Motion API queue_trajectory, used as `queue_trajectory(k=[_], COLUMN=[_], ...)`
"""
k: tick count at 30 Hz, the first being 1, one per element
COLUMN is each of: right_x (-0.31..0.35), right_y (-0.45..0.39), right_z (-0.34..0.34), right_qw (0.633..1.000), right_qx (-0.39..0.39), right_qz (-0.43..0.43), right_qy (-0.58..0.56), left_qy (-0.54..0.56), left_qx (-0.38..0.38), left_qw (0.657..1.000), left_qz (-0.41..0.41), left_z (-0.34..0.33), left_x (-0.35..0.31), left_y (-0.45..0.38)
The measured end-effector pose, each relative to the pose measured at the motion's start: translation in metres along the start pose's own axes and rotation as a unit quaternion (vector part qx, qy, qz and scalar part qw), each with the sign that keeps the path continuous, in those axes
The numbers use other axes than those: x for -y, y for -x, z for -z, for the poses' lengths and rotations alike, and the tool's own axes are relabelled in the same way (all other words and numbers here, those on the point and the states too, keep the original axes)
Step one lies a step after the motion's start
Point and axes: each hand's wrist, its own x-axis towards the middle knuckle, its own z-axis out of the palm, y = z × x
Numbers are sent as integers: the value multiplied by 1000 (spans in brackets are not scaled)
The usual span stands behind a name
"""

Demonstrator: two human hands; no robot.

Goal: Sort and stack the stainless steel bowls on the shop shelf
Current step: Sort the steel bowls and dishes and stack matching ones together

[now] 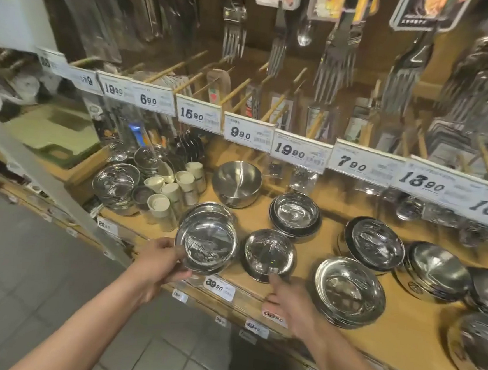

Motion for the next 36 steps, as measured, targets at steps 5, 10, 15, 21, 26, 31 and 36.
queue_trajectory(k=[5,10,15,21,26,31,36], right_x=[2,5,18,45,56,50,35], right_y=[-36,-50,-18,18,42,65,75], right_z=[-12,-14,-12,19,69,110,138], right_qw=[997,993,999,996,990,980,974], right_qx=[-42,-76,-35,-71,-115,-153,-195], right_qz=[-40,-61,-40,33,64,32,11], right_qy=[-56,-59,-12,-37,-59,-124,-115], left_qy=[-12,-28,-27,-41,-62,-115,-170], left_qx=[-40,-31,-26,-12,23,65,83], left_qw=[999,999,999,999,998,991,981], left_qz=[13,26,36,32,10,22,36], left_z=[19,21,14,-11,-55,-100,-122], left_x=[19,35,42,44,42,39,45], left_y=[1,0,-8,-29,-44,-58,-69])
